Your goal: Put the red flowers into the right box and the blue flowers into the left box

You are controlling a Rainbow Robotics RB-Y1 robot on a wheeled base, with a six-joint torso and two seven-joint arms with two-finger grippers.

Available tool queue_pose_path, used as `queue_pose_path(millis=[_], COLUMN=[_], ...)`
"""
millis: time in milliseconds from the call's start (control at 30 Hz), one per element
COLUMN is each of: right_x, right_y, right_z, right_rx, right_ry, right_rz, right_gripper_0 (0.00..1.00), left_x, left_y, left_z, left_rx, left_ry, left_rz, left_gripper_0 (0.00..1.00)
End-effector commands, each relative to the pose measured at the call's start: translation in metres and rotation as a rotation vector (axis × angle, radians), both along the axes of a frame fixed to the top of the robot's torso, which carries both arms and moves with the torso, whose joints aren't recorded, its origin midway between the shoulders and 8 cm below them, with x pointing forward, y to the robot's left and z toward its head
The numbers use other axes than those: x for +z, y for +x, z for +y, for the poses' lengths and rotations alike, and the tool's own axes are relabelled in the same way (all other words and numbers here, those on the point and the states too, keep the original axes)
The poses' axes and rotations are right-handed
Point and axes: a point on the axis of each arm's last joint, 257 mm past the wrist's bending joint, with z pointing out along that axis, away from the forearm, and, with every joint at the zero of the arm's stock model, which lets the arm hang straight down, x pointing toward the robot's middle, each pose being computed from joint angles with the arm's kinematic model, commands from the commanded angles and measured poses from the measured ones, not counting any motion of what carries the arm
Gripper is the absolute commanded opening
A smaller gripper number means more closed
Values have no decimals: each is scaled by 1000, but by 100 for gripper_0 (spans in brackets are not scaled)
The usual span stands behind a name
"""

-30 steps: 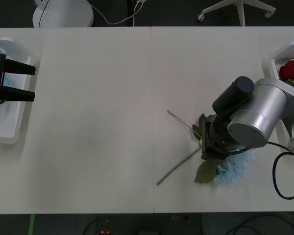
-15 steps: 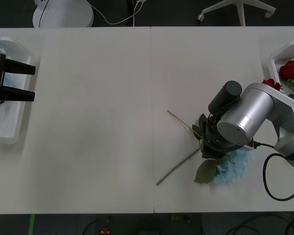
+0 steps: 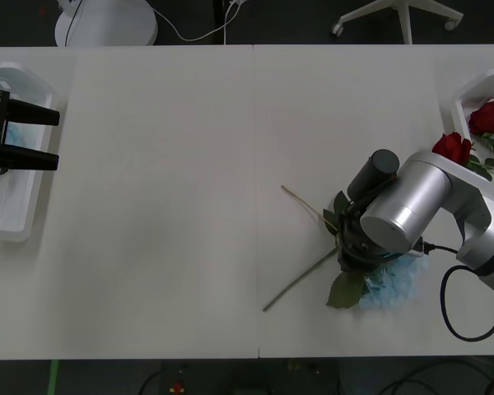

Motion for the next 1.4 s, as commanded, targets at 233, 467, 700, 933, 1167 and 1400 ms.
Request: queue_pose_path(millis=[233, 467, 700, 933, 1167, 1400], right_x=[7, 6, 7, 25, 67, 100], right_y=[10, 9, 9, 19, 31, 37], right_z=[24, 23, 24, 19, 2, -38], right_rx=[84, 106, 182, 335, 612, 1007], right_ry=[9, 0, -19, -60, -129, -356], right_rz=[-22, -18, -18, -38, -39, -51], right_gripper_0=[0, 0, 0, 0, 0, 0], left_x=[3, 3, 3, 3, 3, 3], left_y=[-3, -3, -3, -3, -3, -3], left_z=[15, 15, 15, 15, 15, 15], left_rx=[21, 21, 21, 21, 21, 21], left_ry=[31, 31, 31, 31, 31, 31], left_rz=[1, 1, 1, 1, 1, 1], left_gripper_0=[100, 100, 100, 100, 100, 100])
